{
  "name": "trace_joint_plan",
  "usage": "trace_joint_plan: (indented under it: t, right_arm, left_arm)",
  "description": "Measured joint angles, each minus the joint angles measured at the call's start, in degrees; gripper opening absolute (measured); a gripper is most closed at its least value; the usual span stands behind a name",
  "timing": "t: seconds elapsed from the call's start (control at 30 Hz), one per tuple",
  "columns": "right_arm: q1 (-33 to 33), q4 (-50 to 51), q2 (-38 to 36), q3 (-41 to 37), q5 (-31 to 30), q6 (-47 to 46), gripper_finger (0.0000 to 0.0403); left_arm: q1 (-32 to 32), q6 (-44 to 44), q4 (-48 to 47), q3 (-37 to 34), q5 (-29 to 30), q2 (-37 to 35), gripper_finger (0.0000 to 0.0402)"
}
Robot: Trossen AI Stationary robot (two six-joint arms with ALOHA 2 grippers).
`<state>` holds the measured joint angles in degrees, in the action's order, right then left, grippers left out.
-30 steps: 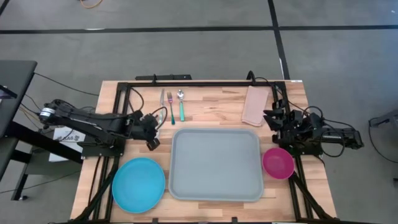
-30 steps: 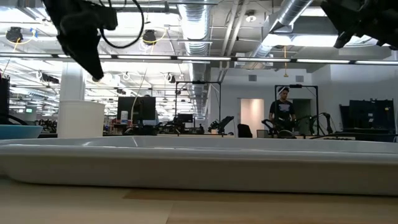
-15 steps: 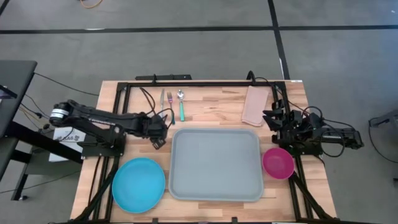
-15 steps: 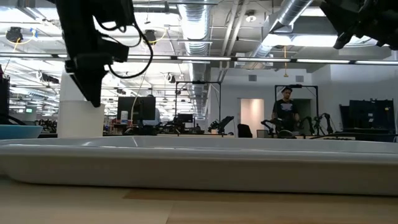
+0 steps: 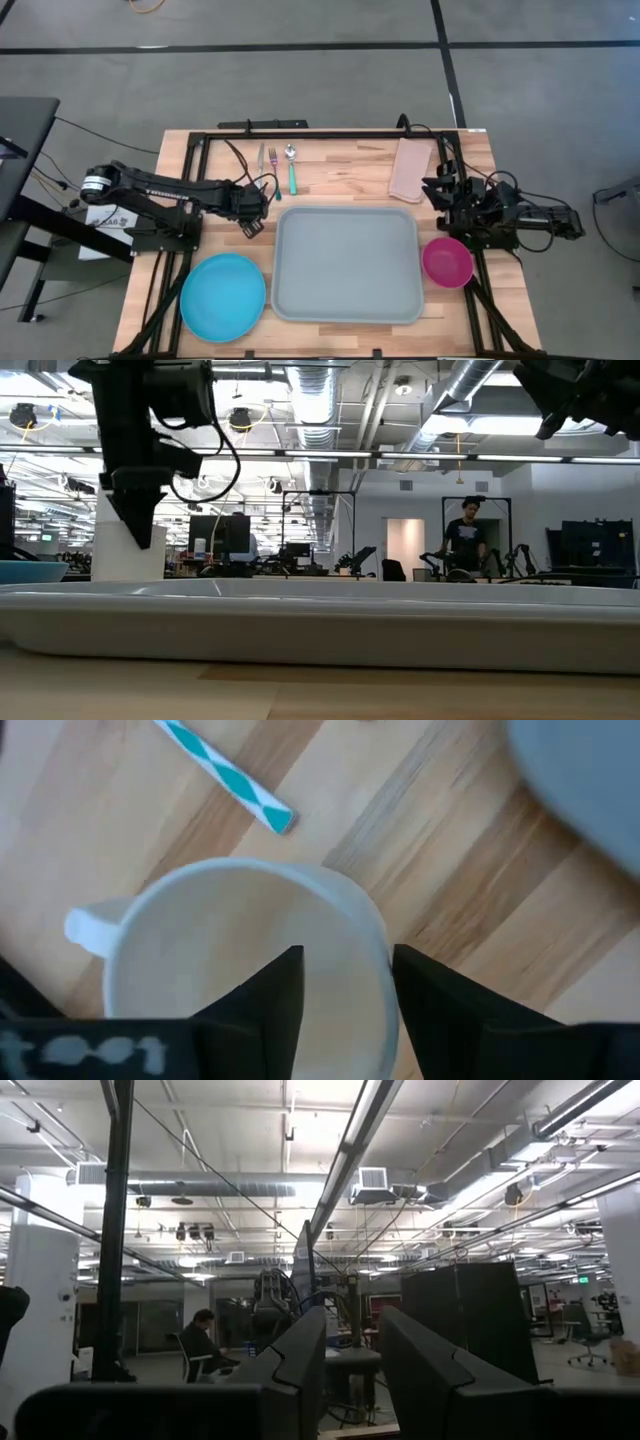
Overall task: Set up tray
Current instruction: Put the white mug on the gray serving tray
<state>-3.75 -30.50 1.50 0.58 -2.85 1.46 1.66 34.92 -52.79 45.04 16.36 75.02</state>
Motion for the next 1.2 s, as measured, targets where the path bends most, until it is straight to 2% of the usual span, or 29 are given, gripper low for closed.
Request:
trace_joint_plan:
  t: [0.1, 0.23, 0.3, 0.4, 0.57, 0.73, 0.87, 0.97, 1.1, 1.2]
  right_arm:
    - [0.0, 0.2, 0.0, 0.0, 0.0, 0.0, 0.0091]
    - [0.0, 0.1, 0.0, 0.0, 0.0, 0.0, 0.0091]
    - [0.0, 0.1, 0.0, 0.0, 0.0, 0.0, 0.0091]
    - [0.0, 0.1, 0.0, 0.0, 0.0, 0.0, 0.0091]
    - [0.0, 0.1, 0.0, 0.0, 0.0, 0.0, 0.0091]
    - [0.0, 0.1, 0.0, 0.0, 0.0, 0.0, 0.0091]
    - [0.0, 0.1, 0.0, 0.0, 0.0, 0.0, 0.0091]
    - [0.0, 0.2, 0.0, 0.0, 0.0, 0.0, 0.0091]
    - [0.0, 0.4, 0.0, 0.0, 0.0, 0.0, 0.0091]
    - [0.0, 0.5, 0.0, 0.0, 0.0, 0.0, 0.0091]
  left_arm:
    - [0.0, -1.7, -0.3, -0.4, 0.3, 0.0, 0.0113]
    - [-0.1, -5.8, 0.0, 0.1, 0.4, 0.0, 0.0030]
    - [-0.2, -6.8, 0.0, 1.0, 0.5, 0.0, 0.0011]
    - [-1.2, -7.7, -0.5, 4.8, 0.7, 0.0, 0.0005]
    - [-5.8, -16.2, 1.0, 12.9, -0.4, 0.0, 0.0003]
    - [-11.0, -32.5, 6.1, 15.8, -4.7, 0.1, 0.0002]
    - [-13.7, -42.4, 7.9, 15.7, -1.5, 1.3, 0.0002]
    - [-14.0, -44.8, 8.1, 15.7, -1.0, 3.7, 0.0001]
    - [-13.7, -46.2, 8.8, 16.1, -3.9, 9.3, 0.0001]
    - [-13.6, -43.3, 8.1, 18.3, -1.2, 14.1, 0.0004]
